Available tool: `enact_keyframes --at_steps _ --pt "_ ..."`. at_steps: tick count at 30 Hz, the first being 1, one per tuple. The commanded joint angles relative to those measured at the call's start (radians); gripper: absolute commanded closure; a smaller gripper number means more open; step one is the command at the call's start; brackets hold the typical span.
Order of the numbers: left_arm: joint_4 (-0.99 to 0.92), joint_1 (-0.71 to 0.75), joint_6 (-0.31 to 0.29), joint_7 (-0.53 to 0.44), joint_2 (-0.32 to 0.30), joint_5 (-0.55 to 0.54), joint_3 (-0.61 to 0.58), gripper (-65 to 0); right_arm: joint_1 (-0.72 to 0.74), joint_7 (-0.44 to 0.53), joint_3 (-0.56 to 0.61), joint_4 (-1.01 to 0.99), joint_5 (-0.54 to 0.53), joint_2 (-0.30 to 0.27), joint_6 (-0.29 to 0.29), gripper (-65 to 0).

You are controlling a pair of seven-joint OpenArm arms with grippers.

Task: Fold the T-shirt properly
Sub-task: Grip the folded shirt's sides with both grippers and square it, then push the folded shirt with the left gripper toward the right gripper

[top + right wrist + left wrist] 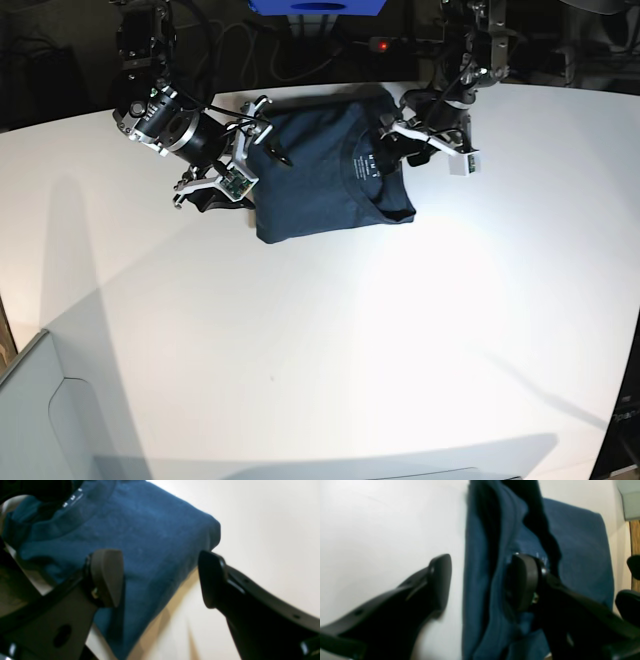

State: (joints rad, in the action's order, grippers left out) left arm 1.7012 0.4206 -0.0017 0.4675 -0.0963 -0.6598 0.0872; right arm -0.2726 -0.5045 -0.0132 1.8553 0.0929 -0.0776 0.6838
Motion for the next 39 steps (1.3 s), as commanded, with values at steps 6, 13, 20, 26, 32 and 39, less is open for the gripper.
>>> enact_keyframes --at_steps 6,13,20,26,32,39 --pt "0.007 -0.007 0.001 0.0 0.016 -0.002 0.0 -32.4 0.005 0.025 -0.003 0.016 -0.02 -0.001 0.014 -45.3" --pt "-0.034 -0.027 0.001 0.0 0.017 -0.002 0.001 -6.1 0.005 0.025 -0.014 0.024 -0.02 -0.001 0.014 -45.1" --pt "-0.049 -0.068 0.001 0.003 0.01 -0.002 0.0 0.0 0.003 0.025 -0.104 0.073 -0.022 0.005 0.014 -45.1" --pt "-0.106 -0.213 -0.001 0.179 -0.018 0.008 -0.007 0.0 -0.017 0.025 -0.202 0.142 -0.023 0.009 0.014 -45.0" --pt "-0.221 -0.454 -0.001 0.21 -0.127 0.01 -0.241 0.0 -0.029 0.027 -0.359 0.149 -0.023 0.06 0.014 -45.0" --pt "-0.453 -0.822 -0.001 0.176 -0.171 0.01 -0.685 0.0 -0.03 0.027 -0.552 0.149 -0.023 0.135 0.014 -45.0"
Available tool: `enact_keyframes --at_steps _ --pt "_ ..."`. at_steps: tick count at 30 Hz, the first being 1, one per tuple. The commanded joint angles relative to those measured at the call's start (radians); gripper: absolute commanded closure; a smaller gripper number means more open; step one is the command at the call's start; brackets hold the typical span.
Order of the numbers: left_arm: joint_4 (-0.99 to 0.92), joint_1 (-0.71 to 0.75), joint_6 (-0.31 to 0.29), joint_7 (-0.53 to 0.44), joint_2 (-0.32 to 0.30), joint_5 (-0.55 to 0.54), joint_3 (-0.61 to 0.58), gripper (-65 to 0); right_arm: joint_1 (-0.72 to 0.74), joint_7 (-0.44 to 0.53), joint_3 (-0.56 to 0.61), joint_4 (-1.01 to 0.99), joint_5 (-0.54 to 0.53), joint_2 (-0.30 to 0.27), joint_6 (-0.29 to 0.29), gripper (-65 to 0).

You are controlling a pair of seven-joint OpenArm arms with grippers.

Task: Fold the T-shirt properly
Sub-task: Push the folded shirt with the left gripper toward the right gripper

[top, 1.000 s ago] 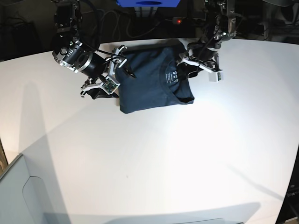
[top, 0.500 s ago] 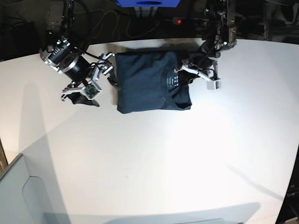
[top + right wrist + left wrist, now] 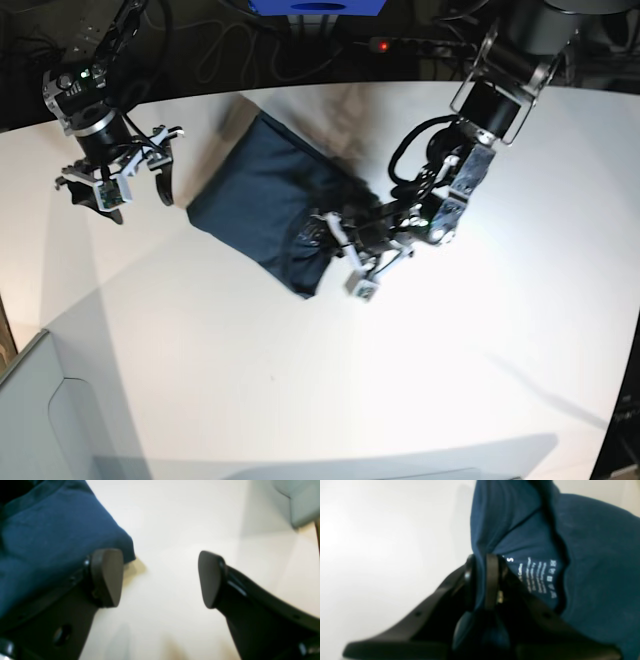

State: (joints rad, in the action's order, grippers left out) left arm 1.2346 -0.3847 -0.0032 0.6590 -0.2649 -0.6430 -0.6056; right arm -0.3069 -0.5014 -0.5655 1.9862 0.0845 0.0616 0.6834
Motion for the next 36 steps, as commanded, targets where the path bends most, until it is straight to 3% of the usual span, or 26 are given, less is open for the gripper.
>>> enact_keyframes --at_steps 1,9,14,17,20,26,36 --pt "-0.006 -0.052 0.001 -0.04 -0.001 -0.007 -0.046 0.0 0.004 0.023 -0.021 0.018 -0.015 0.005 0.015 -45.0" --pt "-0.138 -0.331 0.001 -0.287 0.025 -0.005 -0.544 0.0 0.002 0.022 -0.159 0.018 -0.015 0.053 0.015 -45.0" --pt "-0.22 -0.426 -0.001 -0.315 0.109 -0.005 -0.718 0.0 -0.018 0.022 -0.169 0.018 -0.016 0.053 0.015 -45.0" --pt "-0.233 -0.434 -0.001 -0.315 0.148 0.007 -0.724 0.0 -0.034 0.022 -0.169 0.018 -0.016 0.053 0.015 -45.0" --pt "-0.23 -0.434 -0.002 -0.315 0.184 0.096 -0.722 0.0 -0.038 0.022 -0.169 0.018 -0.016 0.053 0.015 -45.0" --pt "-0.238 -0.417 -0.145 -0.316 0.241 0.285 -0.718 0.0 -0.051 0.022 -0.17 0.018 -0.013 0.071 0.015 -45.0" --pt "-0.238 -0.365 -0.149 -0.307 0.247 0.415 -0.524 0.0 -0.058 0.022 -0.167 0.018 -0.013 0.073 0.015 -45.0"
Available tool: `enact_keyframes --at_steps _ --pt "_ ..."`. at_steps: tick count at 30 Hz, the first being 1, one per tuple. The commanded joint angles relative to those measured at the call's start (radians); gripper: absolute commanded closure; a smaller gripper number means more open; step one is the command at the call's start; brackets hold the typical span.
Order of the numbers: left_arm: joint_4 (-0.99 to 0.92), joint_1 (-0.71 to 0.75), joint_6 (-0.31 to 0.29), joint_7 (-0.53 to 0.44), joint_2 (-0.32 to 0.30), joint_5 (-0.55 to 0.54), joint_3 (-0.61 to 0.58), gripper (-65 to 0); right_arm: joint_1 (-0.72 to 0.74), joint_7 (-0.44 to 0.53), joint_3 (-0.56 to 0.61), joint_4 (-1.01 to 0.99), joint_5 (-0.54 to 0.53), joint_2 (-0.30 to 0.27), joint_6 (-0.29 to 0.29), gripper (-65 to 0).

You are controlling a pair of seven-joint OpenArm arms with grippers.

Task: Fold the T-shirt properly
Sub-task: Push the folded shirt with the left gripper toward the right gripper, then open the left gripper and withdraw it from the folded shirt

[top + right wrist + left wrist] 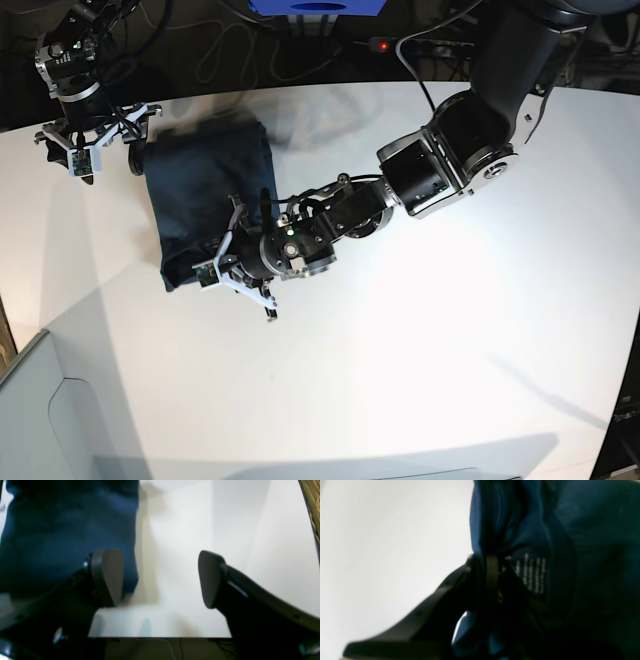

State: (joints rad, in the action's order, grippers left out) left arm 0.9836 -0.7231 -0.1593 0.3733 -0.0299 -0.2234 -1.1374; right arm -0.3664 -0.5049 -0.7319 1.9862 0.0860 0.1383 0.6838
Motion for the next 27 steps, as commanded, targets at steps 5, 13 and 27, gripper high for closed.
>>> enact_keyframes --at_steps 5,13,27 --pt "0.014 -0.017 0.01 0.006 0.011 0.002 0.05 -20.8 0.008 0.025 0.004 0.018 -0.015 -0.004 0.014 -45.0" --pt "0.085 -0.022 0.011 0.008 -0.029 -0.001 0.092 -33.5 0.008 0.025 0.021 0.018 -0.015 -0.004 0.014 -45.0" --pt "0.621 0.382 0.011 0.017 -0.31 -0.006 0.945 -33.5 0.002 0.027 0.305 0.014 -0.013 -0.01 0.014 -20.9"
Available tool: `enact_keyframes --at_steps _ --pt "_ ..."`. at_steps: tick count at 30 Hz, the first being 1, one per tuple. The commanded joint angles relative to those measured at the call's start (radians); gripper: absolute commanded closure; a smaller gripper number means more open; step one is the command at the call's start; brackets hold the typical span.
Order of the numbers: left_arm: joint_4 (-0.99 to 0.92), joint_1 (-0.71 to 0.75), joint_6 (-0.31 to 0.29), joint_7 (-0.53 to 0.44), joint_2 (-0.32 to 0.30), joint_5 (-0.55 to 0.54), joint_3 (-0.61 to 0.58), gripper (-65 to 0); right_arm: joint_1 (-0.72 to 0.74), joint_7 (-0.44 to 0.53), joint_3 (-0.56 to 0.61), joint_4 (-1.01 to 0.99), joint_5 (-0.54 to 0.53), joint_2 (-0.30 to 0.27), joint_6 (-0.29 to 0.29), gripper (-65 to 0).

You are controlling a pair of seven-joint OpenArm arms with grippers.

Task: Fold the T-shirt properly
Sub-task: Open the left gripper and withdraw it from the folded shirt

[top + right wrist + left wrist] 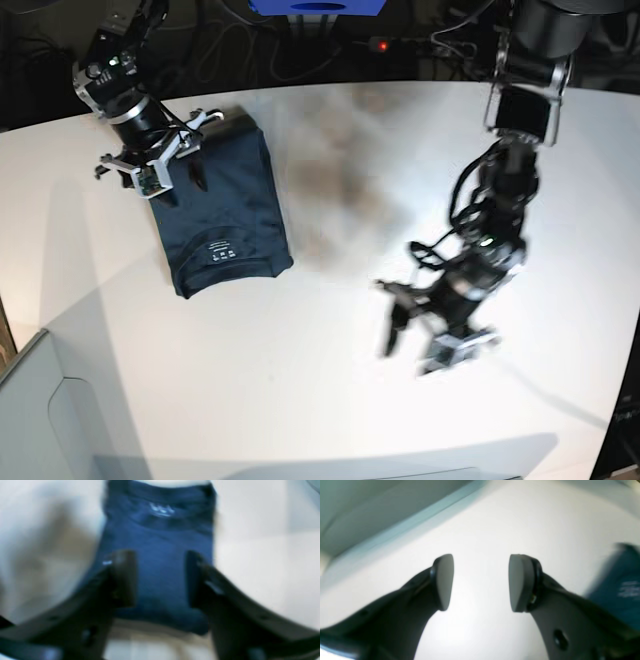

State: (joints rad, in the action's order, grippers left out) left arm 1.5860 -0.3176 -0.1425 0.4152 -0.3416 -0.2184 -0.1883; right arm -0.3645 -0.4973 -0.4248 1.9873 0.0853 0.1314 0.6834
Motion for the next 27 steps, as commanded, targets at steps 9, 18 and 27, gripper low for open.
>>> enact_keyframes --at_steps 9,18,27 --pt "0.147 0.337 -0.007 -0.025 0.003 -0.016 0.448 -33.5 0.011 0.03 0.037 -0.156 -0.012 -0.005 0.015 0.0" --pt "0.15 0.443 -0.009 -0.025 0.005 -0.016 0.553 -33.5 -0.003 0.127 0.073 -0.279 -0.012 -0.009 0.015 0.0" --pt "0.15 0.501 -0.01 -0.025 0.005 -0.016 0.622 -33.5 -0.026 0.125 -0.013 -0.024 -0.017 -0.009 0.015 0.0"
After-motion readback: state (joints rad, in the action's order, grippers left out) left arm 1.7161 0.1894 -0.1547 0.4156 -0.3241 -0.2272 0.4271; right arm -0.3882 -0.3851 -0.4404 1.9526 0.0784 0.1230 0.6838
